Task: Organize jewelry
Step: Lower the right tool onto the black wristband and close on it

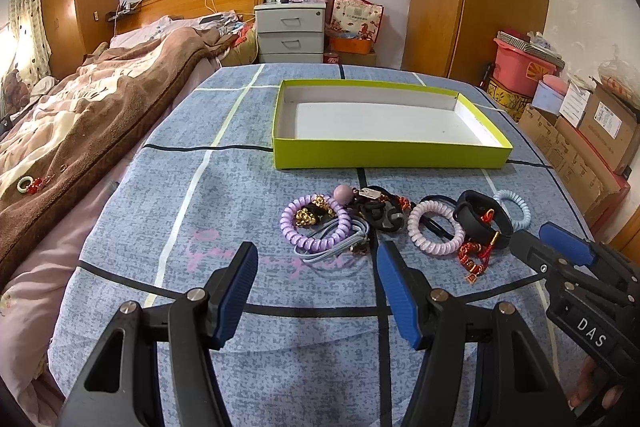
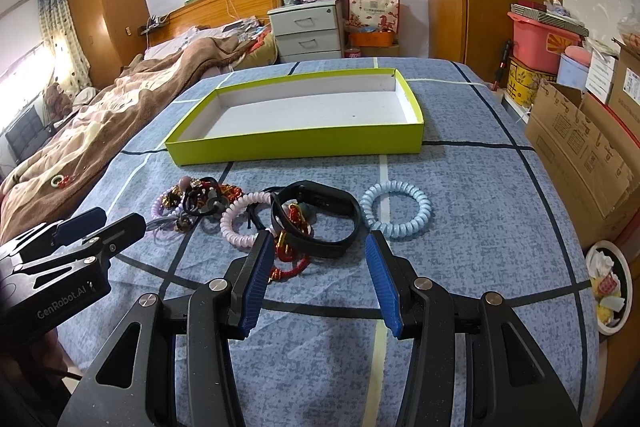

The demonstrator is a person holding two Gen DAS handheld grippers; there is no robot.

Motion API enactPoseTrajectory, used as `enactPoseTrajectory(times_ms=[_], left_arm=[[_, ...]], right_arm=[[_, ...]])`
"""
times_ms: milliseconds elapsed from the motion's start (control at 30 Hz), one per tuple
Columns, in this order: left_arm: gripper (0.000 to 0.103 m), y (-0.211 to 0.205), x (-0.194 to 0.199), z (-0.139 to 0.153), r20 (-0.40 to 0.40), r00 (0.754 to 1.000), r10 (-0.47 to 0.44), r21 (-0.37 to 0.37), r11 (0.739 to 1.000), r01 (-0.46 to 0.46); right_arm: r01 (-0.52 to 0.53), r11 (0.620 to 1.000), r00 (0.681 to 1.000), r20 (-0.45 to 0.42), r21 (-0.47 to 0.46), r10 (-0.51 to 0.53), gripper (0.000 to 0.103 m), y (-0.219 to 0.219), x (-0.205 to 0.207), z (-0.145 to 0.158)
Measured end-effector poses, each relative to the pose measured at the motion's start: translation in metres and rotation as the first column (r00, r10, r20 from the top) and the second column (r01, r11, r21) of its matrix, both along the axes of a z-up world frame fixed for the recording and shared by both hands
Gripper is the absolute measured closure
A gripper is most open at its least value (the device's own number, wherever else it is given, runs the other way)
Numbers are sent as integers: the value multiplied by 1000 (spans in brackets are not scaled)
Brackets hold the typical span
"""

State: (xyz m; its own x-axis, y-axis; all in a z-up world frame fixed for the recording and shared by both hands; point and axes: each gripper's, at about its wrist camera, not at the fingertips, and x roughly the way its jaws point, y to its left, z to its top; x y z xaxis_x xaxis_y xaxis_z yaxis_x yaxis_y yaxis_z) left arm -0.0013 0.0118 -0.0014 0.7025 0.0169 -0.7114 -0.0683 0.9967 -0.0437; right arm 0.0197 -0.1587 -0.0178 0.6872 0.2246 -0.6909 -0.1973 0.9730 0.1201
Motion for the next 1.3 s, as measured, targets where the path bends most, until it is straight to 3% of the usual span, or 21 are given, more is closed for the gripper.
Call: enactPoseTrajectory(times_ms=[333, 467, 700, 900, 1067, 1300], left_arm=[[39, 10, 8, -1, -18, 1000, -24, -33, 999, 24], [39, 23, 12, -1, -19, 1000, -22, -49, 999, 21], [39, 35, 24, -6, -48, 999, -24, -88, 996, 20], [39, 39, 31, -12, -71, 997, -38, -112, 993, 30], [39, 42, 36, -16, -78, 996, -46, -135, 990, 35], [39, 48, 40, -18, -88, 995, -40, -149, 989, 26]], right_arm=[[-19, 1000, 1000, -9, 18, 19, 55, -11, 12, 1], [-12, 999, 1000, -7, -39, 12, 55, -23, 25, 1], [-132, 986, 991, -3, -101, 132, 55, -19, 48, 1], [-229, 972, 973, -41, -61, 226, 55, -13, 65, -4], [-279, 959, 957, -95, -51, 274, 65, -7, 76, -14], [-312, 949, 945, -121, -54, 304, 70, -4, 80, -19]])
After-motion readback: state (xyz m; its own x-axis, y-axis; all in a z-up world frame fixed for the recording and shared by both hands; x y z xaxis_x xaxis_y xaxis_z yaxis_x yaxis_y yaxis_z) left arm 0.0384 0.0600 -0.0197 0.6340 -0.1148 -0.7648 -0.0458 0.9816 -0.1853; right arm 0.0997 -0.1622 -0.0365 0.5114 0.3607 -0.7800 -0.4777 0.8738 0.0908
